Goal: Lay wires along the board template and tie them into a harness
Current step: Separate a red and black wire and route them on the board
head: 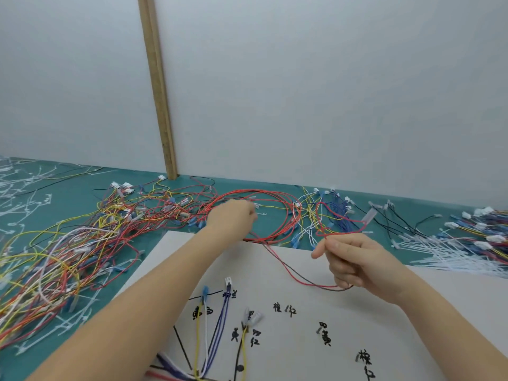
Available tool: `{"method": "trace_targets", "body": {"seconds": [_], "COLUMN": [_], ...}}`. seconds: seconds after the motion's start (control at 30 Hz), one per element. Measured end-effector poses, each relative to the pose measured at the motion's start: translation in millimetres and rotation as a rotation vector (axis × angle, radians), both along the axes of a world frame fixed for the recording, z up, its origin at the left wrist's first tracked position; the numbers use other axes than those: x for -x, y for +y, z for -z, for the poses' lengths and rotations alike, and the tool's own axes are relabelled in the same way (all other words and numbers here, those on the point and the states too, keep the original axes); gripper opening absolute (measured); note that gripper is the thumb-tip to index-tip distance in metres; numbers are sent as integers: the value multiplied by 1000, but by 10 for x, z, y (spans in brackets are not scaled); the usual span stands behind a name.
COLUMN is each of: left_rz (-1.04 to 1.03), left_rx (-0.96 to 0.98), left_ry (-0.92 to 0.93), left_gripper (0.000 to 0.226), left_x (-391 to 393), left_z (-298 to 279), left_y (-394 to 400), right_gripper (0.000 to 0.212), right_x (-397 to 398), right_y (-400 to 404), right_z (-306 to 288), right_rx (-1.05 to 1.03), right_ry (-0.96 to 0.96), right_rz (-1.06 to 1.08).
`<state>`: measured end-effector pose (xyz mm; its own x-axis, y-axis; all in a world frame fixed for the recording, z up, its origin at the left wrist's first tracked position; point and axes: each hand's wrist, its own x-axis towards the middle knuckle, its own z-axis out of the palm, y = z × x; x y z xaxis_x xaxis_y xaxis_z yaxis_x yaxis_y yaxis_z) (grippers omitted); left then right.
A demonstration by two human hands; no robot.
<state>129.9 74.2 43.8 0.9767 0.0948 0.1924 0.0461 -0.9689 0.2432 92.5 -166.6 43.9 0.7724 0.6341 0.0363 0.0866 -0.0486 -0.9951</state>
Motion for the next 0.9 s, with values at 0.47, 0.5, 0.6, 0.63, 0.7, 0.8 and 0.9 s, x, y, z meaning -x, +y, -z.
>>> {"method": "trace_targets", "body": {"seconds": [0.47, 0.5, 0.6, 0.63, 0.7, 0.8, 0.9], "left_rz": [525, 534, 576, 589, 607, 621, 626], "left_rx": [58, 66, 186, 226, 249, 170, 143], "left_ry": [-156, -144, -130, -103, -48, -39, -23], "left_gripper": [23, 22, 18, 17, 17, 21, 22], "left_x": [564, 574, 583, 584, 589, 604, 588], "left_z": [-69, -67, -122, -139, -157, -136, -101], "left_y": [-421, -429, -429, -424, -429, -483, -498], "right_gripper": [35, 27, 15, 15, 10, 25, 25], "right_x": [19, 25, 22, 23, 39, 73, 117], "right_y": [230, 249, 246, 231, 217, 234, 306], "right_z": [65, 62, 87, 87, 61, 53, 77], "right_rx": [-131, -120, -113, -119, -148, -110, 30], "right_ry": [46, 45, 19, 0, -20, -38, -182], "right_rz": [180, 229, 322, 322, 298, 193, 167]}}
